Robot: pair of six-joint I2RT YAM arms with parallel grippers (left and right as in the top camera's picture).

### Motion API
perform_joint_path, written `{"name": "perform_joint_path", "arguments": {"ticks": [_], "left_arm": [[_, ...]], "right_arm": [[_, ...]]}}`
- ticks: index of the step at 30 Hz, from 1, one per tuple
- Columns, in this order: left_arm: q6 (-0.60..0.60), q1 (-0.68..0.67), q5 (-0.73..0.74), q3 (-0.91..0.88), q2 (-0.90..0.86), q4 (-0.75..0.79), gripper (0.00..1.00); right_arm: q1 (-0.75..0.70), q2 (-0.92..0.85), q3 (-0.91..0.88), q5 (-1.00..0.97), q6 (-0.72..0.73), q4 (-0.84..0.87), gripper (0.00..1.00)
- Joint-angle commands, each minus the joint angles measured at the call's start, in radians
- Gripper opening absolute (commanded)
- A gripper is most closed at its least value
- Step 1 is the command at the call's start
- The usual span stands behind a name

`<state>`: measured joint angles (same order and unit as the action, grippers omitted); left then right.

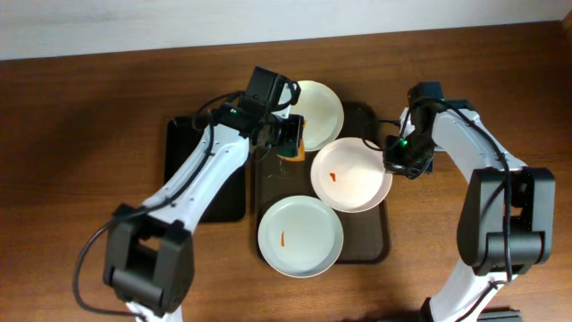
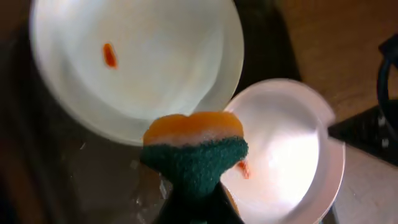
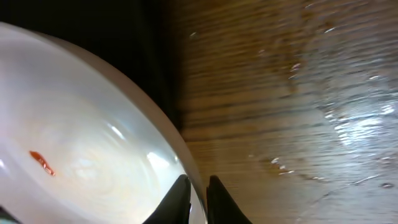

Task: Clean dirty plates on tray and stack at the side
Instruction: 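Scrub the middle plate with the sponge while the right gripper holds it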

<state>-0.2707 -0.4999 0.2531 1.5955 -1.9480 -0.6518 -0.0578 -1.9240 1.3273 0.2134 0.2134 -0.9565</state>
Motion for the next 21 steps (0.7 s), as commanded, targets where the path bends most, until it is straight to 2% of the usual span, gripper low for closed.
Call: {"name": "perform_joint_path", "arguments": {"ticks": [1, 4, 7, 10, 14, 19, 21], "left_arm": [[-0.056, -0.031, 0.074, 0.016, -0.081, 0.074, 0.00], [-0.074, -0.109, 0.073, 0.016, -0.123, 0.145, 0.00], [-0.078, -0.158, 0.073, 0.016, -0.159, 0.172, 0.00], [-0.124, -0.186, 0.097, 0.016, -0.196, 0.150, 0.00], [-0.145, -0.192, 0.098, 0.016, -0.199, 0.092, 0.00], [-0.145, -0.192, 0.089, 0.016, -0.199, 0.069, 0.00], [-0.145, -0.191, 0.027, 0.016, -0.199, 0.027, 0.00]], "right_arm": [[0.032, -0.001, -0.003, 0.045, 0.028, 0.008, 0.13], [0.051, -0.001, -0.003, 0.041, 0.029, 0.016, 0.06], [0.054, -0.001, -0.003, 0.041, 0.032, 0.023, 0.06], [0.058, -0.001, -0.004, 0.038, 0.031, 0.014, 0.06], [0.066, -0.002, -0.032, -0.023, 0.031, 0.031, 0.15], [0.065, -0.002, -0.150, -0.010, 0.031, 0.148, 0.13], [0.065, -0.001, -0.151, 0.034, 0.008, 0.155, 0.13]]}}
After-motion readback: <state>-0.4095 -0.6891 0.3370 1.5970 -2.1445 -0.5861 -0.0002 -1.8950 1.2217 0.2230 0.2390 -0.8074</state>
